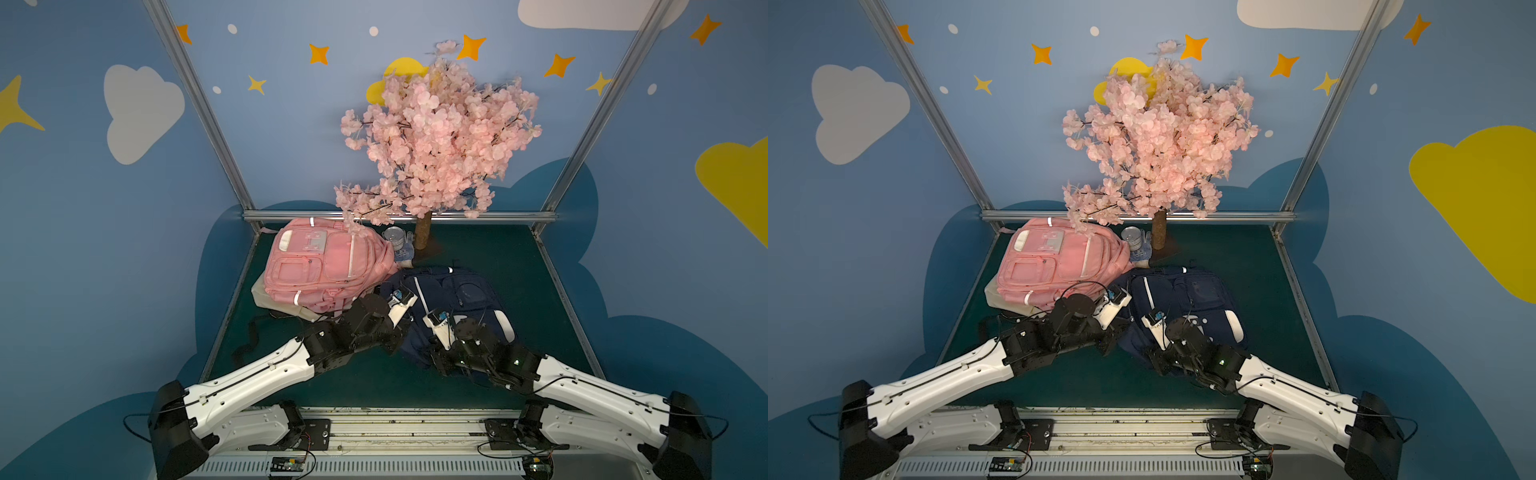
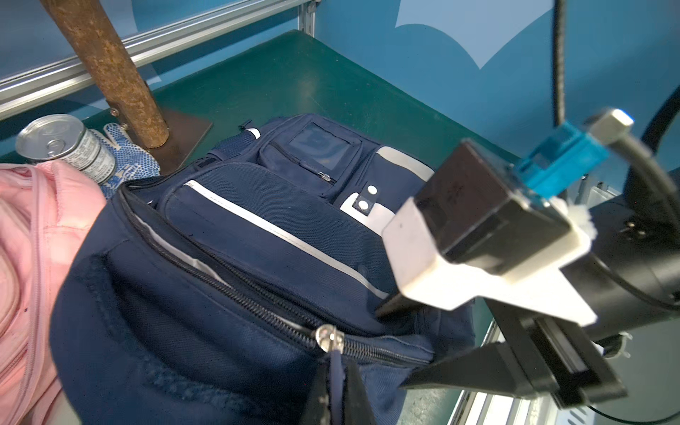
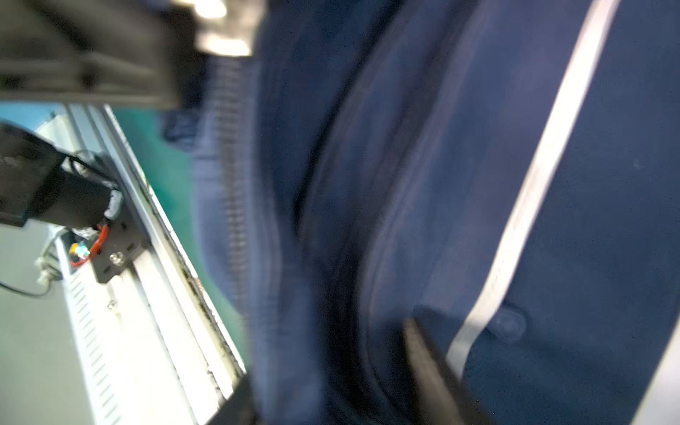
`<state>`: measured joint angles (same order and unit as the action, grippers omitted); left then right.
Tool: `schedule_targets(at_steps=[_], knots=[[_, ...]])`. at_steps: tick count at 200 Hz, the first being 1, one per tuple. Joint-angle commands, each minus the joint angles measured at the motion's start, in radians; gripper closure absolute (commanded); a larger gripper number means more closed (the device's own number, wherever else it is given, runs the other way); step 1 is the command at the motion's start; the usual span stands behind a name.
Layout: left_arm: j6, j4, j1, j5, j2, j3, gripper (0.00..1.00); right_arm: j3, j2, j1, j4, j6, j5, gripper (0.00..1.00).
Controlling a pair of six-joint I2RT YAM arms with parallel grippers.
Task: Zip up the backpack
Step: Zip the zipper on the backpack.
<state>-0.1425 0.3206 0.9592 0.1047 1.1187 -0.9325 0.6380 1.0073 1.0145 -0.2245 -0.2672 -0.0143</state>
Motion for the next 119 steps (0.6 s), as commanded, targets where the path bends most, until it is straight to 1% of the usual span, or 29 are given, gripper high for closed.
schedule_targets(at_steps=[1, 9, 17, 30, 45, 58, 75, 95, 102, 119], knots=[[-0.024, -0.02, -0.006, 0.088, -0.065, -0.017, 0.97, 0.062, 0.026, -0.005, -0.036, 0.003, -0.048, 0.76], [-0.036, -0.006, -0.028, 0.118, -0.096, -0.002, 0.97, 0.06, 0.027, -0.005, -0.082, 0.003, -0.084, 0.83], [-0.051, 0.005, -0.055, 0.128, -0.133, 0.017, 0.97, 0.056, 0.021, -0.005, -0.132, 0.0, -0.134, 0.87], [-0.063, 0.014, -0.089, 0.13, -0.197, 0.055, 0.98, 0.055, 0.0, -0.007, -0.219, -0.023, -0.24, 0.92], [-0.057, 0.004, -0.093, 0.121, -0.264, 0.106, 0.98, 0.052, -0.04, -0.015, -0.301, -0.053, -0.386, 0.96], [-0.058, -0.021, -0.091, 0.066, -0.309, 0.147, 0.97, 0.055, -0.071, -0.037, -0.356, -0.055, -0.458, 0.97], [-0.071, -0.041, -0.084, 0.005, -0.32, 0.18, 0.97, 0.067, -0.094, -0.076, -0.387, -0.041, -0.484, 0.98], [-0.08, -0.024, -0.06, 0.017, -0.29, 0.185, 0.97, 0.094, -0.084, -0.104, -0.431, -0.016, -0.525, 1.0], [-0.085, -0.021, -0.054, 0.022, -0.283, 0.187, 0.97, 0.108, -0.07, -0.111, -0.46, -0.014, -0.563, 1.0], [-0.096, -0.027, -0.038, 0.02, -0.274, 0.196, 0.98, 0.142, -0.029, -0.151, -0.536, -0.075, -0.684, 1.0]])
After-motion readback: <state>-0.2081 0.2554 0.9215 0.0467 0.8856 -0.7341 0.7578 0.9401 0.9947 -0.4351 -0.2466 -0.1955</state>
